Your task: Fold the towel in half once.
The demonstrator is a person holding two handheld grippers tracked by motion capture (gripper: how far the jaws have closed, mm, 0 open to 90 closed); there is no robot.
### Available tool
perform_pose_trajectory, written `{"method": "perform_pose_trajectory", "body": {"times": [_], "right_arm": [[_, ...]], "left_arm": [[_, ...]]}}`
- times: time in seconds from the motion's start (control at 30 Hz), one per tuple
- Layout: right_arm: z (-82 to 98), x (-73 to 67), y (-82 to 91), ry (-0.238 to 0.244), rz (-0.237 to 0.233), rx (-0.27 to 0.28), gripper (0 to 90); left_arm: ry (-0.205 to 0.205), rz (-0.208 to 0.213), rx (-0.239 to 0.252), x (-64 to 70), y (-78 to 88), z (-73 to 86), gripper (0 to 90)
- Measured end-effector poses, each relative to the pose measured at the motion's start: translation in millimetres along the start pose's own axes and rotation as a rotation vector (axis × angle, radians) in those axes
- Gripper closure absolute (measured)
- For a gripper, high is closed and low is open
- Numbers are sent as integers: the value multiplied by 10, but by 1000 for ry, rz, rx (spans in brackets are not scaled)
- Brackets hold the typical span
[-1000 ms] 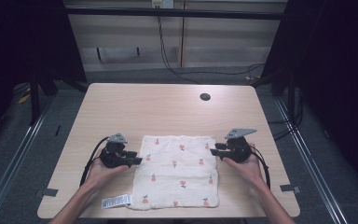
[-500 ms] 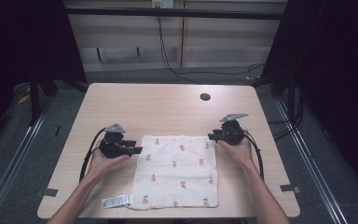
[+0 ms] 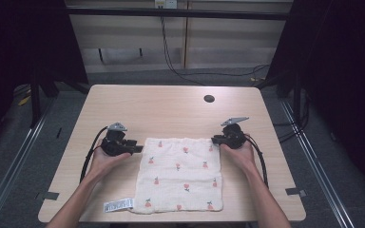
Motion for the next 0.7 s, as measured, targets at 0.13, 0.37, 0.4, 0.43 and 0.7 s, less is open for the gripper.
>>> {"method": "perform_pose_trajectory", "body": {"times": [0.13, 0.37, 0.4, 0.43, 0.7], "right_arm": [[-2, -4, 23, -21, -24, -4, 881], [-46, -8, 88, -47, -49, 35, 882], [-50, -12, 95, -46, -52, 40, 882], [-51, -20, 100, -44, -54, 41, 882], [-81, -59, 102, -16, -56, 41, 881]], "left_arm": [[3, 2, -5, -73, -90, -7, 566], [-18, 9, -21, -45, -261, -34, 592], [-24, 8, -19, -41, -284, -44, 592], [-23, 12, -19, -41, -299, -54, 596], [-26, 10, -9, -79, -467, -177, 657]]}}
Point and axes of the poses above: each handheld gripper's, and its own axes: y roughly backward along the jaws, z roughly out of its underside, x roughly to its right, the point moved 5 cm from there along -y, roughly forward along the jaws, and after that the axes turned 6 degrees about x, right-handed, at the moved point
